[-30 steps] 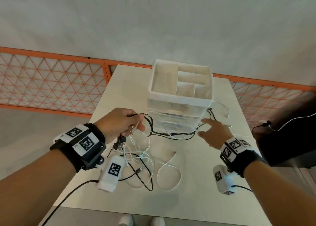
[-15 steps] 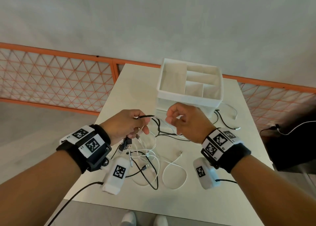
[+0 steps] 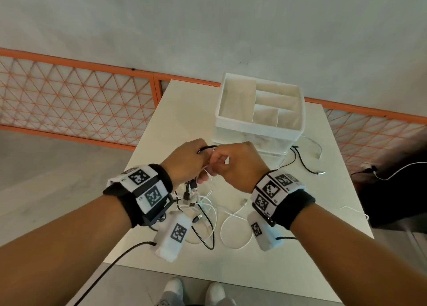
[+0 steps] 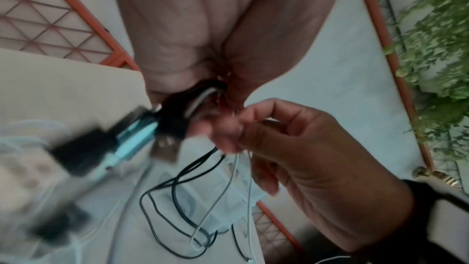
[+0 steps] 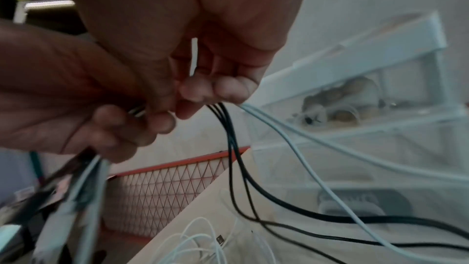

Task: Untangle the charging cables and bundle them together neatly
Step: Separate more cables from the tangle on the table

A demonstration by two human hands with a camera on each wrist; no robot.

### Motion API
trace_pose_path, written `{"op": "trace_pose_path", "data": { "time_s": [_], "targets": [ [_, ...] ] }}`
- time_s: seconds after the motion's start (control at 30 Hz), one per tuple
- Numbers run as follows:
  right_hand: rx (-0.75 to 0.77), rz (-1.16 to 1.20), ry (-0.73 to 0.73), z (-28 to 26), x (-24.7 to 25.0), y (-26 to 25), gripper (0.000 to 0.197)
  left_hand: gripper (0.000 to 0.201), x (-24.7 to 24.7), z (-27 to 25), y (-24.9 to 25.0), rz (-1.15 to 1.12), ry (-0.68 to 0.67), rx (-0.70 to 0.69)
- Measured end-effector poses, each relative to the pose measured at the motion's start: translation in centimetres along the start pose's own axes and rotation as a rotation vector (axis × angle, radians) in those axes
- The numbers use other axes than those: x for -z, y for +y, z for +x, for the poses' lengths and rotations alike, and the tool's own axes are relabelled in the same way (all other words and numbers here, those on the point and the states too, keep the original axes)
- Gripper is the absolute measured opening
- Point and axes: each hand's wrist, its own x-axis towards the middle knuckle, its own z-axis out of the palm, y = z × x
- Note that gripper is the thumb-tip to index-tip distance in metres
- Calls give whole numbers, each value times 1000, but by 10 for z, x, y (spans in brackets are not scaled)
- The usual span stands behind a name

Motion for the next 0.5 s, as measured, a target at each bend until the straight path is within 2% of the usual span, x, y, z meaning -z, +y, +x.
{"op": "trace_pose_path", "data": {
  "time_s": [0.1,0.17,0.23,0.3,0.4,0.47,0.5],
  "targets": [
    [-106,-73,-66,-10,11,15,16,22,2,0,-5,80,37,58],
    [-218,-195,-94,-19,22,46,19,35,13,-3,-8,185,54,63],
    [-409,-309,-43,-31,36,81,12,43,27,-6,-9,198,70,52],
    [-616,-404,42,-45,53,109,13,40,39,-6,-12,154,100,46],
    [-881,-266,128,-52,78,138,17,38,47,-4,-14,66,164,38],
    [-919,-156,219,-48,92,146,13,37,43,-4,-13,54,168,40],
    [-886,-132,291,-43,98,147,9,36,39,-4,-13,66,154,44]
  ]
}}
